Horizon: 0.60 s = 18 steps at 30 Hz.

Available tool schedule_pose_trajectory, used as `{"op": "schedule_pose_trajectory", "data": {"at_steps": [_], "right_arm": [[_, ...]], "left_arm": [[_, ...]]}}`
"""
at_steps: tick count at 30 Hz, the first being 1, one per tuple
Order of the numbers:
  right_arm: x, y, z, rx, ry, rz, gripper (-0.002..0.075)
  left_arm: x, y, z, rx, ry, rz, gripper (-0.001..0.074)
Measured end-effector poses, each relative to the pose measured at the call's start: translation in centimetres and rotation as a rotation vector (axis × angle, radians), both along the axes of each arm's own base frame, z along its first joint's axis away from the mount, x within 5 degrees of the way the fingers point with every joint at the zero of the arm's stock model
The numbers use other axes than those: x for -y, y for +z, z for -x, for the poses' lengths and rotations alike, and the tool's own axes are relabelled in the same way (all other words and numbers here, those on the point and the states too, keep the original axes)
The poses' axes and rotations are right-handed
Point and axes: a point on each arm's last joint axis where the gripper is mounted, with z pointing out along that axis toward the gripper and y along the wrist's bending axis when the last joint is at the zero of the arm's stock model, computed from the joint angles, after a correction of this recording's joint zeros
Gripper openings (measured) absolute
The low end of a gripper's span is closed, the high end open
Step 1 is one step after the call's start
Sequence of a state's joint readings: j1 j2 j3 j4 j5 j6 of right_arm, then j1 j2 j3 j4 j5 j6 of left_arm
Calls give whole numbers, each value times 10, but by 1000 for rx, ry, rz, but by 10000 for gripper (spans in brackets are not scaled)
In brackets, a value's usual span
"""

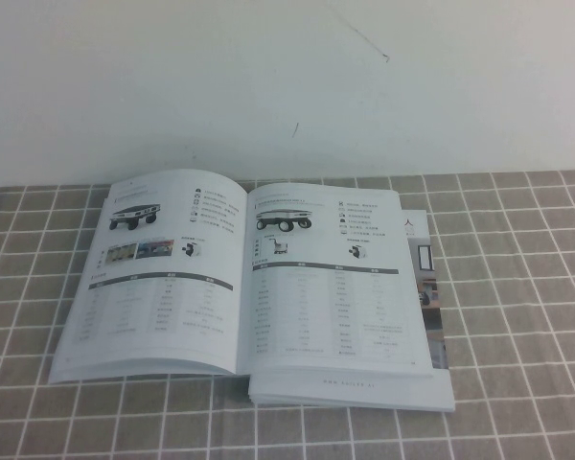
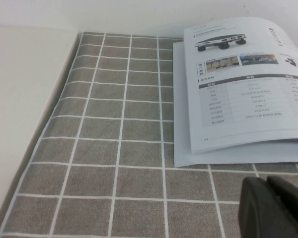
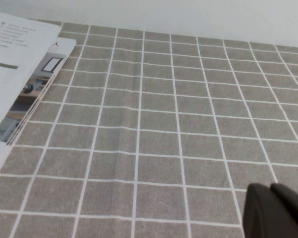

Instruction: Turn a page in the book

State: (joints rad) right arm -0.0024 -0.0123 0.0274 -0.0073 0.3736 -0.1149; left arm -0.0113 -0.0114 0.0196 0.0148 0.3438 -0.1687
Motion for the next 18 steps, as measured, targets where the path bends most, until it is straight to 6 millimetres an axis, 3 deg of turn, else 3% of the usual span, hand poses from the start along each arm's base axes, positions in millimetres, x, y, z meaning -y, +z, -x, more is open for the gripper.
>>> {"op": "schedule_pose_trajectory", "data": {"at_steps": [18], "right_arm": [[0,0,0,0,5,6,-2]], "left_arm": [[0,0,0,0,0,0,-2]]}}
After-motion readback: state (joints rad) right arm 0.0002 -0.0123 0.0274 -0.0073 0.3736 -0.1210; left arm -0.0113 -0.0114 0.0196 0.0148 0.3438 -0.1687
